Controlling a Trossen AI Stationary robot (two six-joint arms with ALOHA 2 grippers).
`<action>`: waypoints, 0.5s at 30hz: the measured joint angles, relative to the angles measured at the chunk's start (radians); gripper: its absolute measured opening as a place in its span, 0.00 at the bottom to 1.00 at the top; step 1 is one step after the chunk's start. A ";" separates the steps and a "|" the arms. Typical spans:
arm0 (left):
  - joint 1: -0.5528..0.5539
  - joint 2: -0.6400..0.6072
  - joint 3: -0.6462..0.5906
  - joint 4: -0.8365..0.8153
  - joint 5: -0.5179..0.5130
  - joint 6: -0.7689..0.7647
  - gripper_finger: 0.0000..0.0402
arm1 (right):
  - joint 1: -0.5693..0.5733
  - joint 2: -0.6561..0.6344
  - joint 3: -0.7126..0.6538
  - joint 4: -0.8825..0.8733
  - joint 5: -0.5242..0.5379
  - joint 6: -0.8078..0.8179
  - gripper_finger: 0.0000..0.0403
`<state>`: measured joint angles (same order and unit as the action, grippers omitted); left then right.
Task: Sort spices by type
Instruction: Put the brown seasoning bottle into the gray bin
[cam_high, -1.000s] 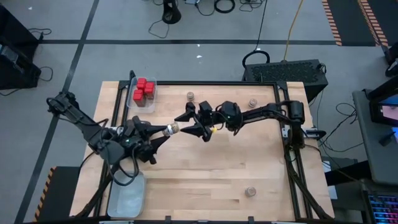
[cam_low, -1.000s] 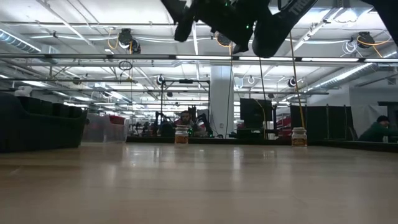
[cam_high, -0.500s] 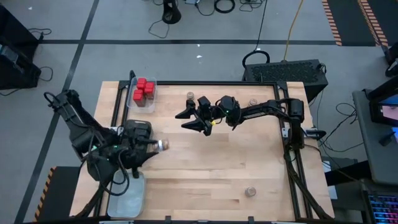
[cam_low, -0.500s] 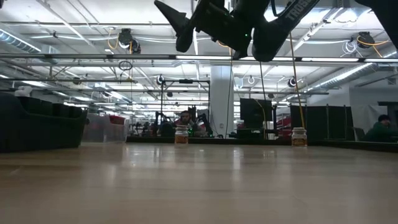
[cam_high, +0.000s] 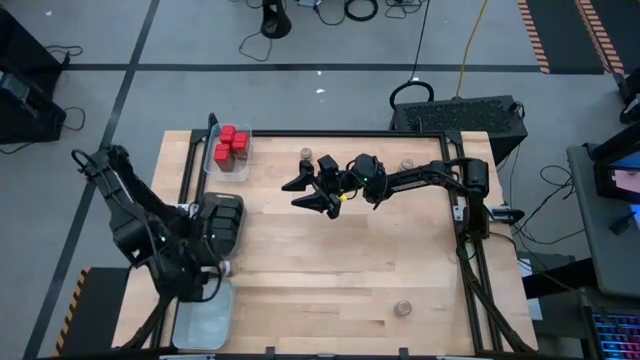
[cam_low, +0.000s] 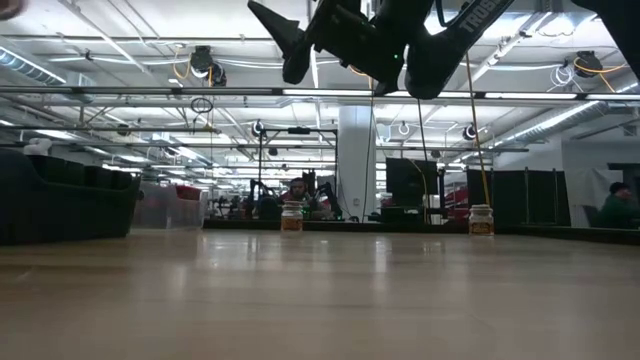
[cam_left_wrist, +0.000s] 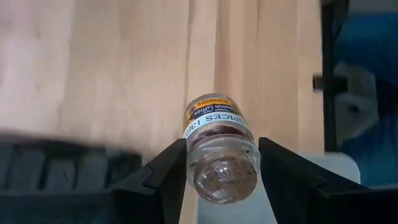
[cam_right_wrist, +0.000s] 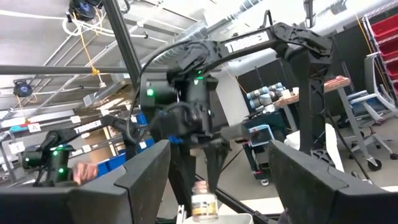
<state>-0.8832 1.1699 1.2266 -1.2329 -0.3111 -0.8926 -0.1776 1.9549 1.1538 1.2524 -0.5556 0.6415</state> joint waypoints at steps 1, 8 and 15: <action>-0.009 0.011 0.000 -0.015 0.016 -0.032 0.45 | 0.000 0.000 0.000 0.000 0.000 0.000 0.63; -0.057 0.139 0.000 -0.074 0.183 -0.203 0.45 | 0.000 0.000 0.000 -0.001 0.004 -0.002 0.63; -0.083 0.288 0.000 -0.052 0.336 -0.228 0.45 | 0.003 0.000 0.000 -0.001 0.004 -0.002 0.63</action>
<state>-0.9659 1.4582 1.2266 -1.2848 0.0246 -1.1205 -0.1741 1.9549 1.1538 1.2515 -0.5514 0.6395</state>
